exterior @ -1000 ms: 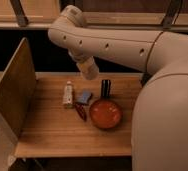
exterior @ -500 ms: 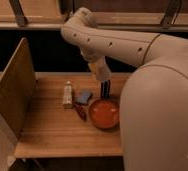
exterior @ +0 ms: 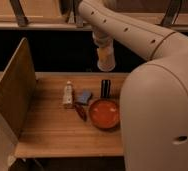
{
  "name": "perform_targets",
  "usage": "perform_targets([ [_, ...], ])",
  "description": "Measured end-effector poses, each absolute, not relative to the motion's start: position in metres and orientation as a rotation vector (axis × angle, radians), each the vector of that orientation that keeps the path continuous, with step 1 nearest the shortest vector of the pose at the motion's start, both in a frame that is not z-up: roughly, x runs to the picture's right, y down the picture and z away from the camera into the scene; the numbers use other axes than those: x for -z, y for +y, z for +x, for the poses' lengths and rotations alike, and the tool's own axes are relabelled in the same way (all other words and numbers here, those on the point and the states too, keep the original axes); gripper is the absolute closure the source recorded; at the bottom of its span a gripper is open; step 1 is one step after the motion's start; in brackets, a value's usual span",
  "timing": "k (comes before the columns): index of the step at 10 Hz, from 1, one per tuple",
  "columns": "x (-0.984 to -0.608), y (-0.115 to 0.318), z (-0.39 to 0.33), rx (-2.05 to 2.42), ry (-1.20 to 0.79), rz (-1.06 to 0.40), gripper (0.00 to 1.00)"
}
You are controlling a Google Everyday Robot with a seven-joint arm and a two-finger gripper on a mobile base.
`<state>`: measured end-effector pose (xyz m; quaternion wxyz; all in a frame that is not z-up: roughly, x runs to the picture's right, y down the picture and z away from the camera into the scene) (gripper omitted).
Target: Place the ceramic cup over the eraser
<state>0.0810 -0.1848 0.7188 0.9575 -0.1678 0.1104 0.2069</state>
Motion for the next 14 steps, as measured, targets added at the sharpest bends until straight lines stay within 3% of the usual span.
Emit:
perform_targets([
  [6,-0.74,-0.18,0.08,-0.506,0.085,-0.404,1.0],
  [14,-0.76,-0.15,0.111,-0.578,0.215,-0.419,1.0],
])
